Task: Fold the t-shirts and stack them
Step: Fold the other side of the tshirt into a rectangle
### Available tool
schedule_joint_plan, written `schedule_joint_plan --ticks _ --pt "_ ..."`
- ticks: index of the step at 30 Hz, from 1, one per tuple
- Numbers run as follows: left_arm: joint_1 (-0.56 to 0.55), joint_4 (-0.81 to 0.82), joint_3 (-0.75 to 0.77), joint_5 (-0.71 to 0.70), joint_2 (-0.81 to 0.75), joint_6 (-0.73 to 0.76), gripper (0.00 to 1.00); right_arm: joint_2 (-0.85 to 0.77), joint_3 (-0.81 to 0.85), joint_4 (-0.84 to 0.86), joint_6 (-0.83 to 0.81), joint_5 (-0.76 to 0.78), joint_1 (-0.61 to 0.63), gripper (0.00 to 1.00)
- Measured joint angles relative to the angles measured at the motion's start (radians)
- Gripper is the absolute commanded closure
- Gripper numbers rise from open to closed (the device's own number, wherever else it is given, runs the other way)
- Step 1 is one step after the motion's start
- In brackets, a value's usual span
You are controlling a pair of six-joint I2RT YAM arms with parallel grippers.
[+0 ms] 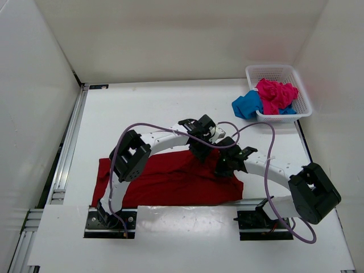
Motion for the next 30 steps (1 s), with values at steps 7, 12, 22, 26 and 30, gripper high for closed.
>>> schedule_joint_plan --ticks 7,12,22,26,30 --pt "-0.006 0.002 -0.008 0.003 -0.001 0.002 0.68 0.0 0.0 0.0 -0.005 0.0 0.0 1.0" --pt "-0.008 -0.002 -0.022 0.004 -0.006 0.001 0.56 0.0 0.0 0.0 -0.012 0.001 0.0 1.0" --pt "-0.01 -0.016 -0.04 0.004 -0.017 0.001 0.49 -0.008 0.0 -0.007 -0.027 0.005 -0.001 1.0" --pt "-0.01 -0.019 -0.04 0.0 -0.017 0.0 0.6 -0.011 0.0 -0.016 -0.034 0.007 -0.001 1.0" --pt "-0.011 -0.025 -0.04 -0.005 -0.017 0.0 0.78 -0.011 0.002 -0.021 -0.042 0.008 -0.001 1.0"
